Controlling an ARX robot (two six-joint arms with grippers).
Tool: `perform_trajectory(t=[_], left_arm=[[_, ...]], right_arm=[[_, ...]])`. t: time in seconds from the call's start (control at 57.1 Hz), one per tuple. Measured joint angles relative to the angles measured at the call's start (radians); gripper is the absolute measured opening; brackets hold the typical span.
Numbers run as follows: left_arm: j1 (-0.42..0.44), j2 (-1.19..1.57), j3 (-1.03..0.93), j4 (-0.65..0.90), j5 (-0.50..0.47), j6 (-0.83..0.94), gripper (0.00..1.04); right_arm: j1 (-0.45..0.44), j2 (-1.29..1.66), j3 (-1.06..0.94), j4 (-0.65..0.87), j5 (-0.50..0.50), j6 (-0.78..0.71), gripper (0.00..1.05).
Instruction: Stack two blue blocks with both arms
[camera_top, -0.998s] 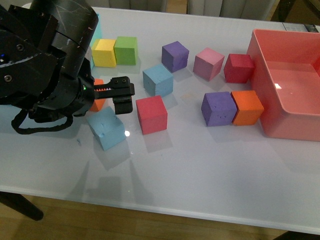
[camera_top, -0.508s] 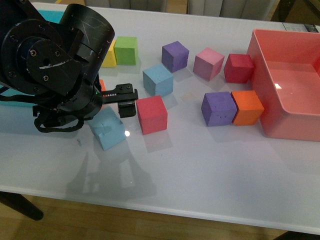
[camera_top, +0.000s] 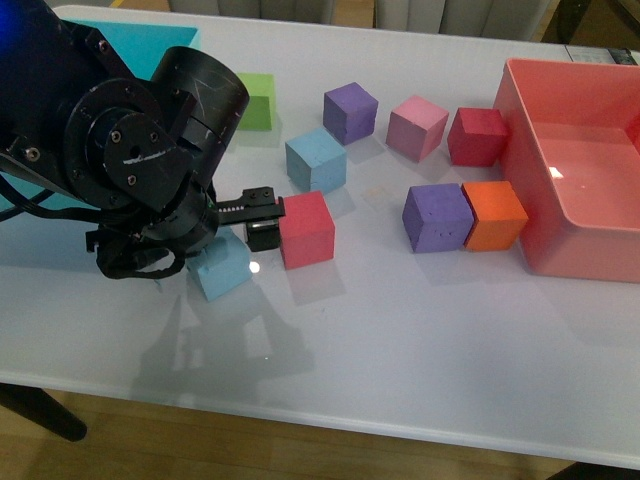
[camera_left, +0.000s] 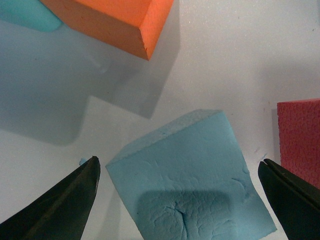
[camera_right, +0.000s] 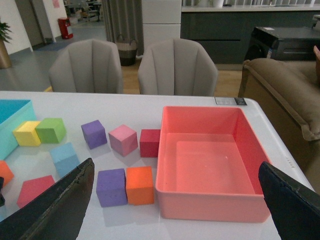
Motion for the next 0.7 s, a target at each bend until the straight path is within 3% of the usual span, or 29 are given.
perform_trajectory(t=[0.298,0.49,0.7], left_arm=[[-0.007,0.026,0.008,-0.003,0.006,-0.02,0.95],[-0.015,0.027,0.007,-0.018,-0.002,-0.04,0.66],[-0.013,-0.012,-0.042,-0.018,-0.01,-0.089,0.53]], right_arm=[[0.0,0.0,0.0,0.0,0.0,0.0,0.96],[0.0,0.0,0.0,0.0,0.0,0.0,0.96],[0.0,0.0,0.0,0.0,0.0,0.0,0.96]])
